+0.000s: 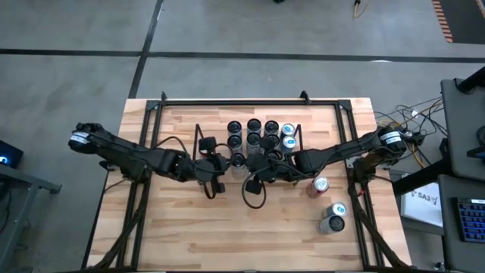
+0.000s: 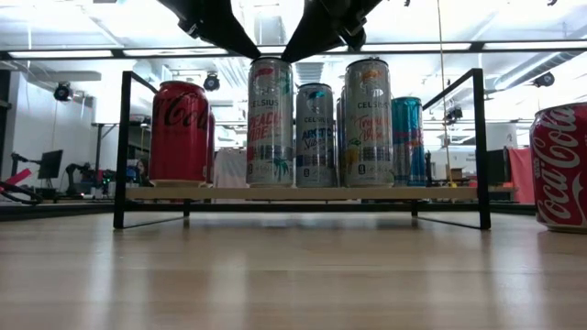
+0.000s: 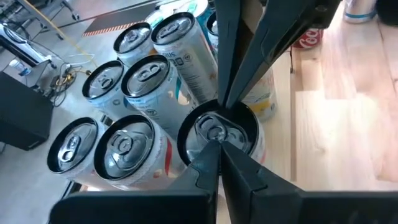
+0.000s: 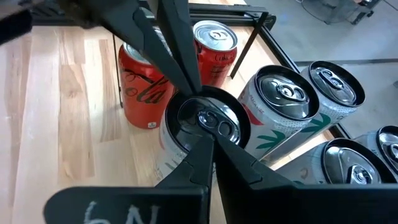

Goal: Place canned beverage on shelf
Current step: Put the white and pink soda can on the shelf aligned with the other white and pink soda can

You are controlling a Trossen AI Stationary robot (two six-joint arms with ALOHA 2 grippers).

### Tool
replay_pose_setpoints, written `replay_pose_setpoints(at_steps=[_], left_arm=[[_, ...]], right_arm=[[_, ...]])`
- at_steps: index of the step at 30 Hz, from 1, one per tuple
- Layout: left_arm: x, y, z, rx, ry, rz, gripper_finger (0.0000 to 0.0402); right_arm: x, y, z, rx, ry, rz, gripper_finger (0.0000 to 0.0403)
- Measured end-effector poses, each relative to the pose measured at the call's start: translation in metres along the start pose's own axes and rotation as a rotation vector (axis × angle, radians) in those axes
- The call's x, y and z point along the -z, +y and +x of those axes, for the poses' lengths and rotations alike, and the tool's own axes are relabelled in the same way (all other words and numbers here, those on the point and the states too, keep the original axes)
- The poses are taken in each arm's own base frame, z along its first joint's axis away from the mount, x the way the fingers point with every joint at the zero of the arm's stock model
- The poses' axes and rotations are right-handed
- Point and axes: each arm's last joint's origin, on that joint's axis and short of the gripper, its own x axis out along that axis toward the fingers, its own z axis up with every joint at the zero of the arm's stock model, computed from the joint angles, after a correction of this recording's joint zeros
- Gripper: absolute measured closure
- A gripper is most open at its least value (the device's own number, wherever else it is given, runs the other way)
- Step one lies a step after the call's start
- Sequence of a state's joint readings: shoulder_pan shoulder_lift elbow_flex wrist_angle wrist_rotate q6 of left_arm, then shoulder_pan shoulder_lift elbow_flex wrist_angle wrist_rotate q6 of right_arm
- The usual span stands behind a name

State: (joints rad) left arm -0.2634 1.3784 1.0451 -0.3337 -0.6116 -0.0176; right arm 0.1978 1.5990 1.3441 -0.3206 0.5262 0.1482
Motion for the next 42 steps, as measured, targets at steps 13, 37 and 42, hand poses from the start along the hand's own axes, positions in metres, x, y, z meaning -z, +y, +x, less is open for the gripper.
replay_pose_setpoints(at_steps=[13,37,42], left_arm=[[-0.002,-0.005,0.003,0.01,0.025,-0.057,0.0402],[-0.009,-0.002,-0.011,-0.022,0.066,-0.032,0.0402],[-0.007,0.003,-0.019,-0.054,0.079,-0.014,0.0402]], right_arm=[[0.001,0.0,0.001,0.001,-0.001,0.0,0.0394],[0.002,-0.006,0.006,0.014,-0.026,-0.049,0.0394],[0.0,-0.01,0.0,0.041,-0.023,-0.007,0.0394]])
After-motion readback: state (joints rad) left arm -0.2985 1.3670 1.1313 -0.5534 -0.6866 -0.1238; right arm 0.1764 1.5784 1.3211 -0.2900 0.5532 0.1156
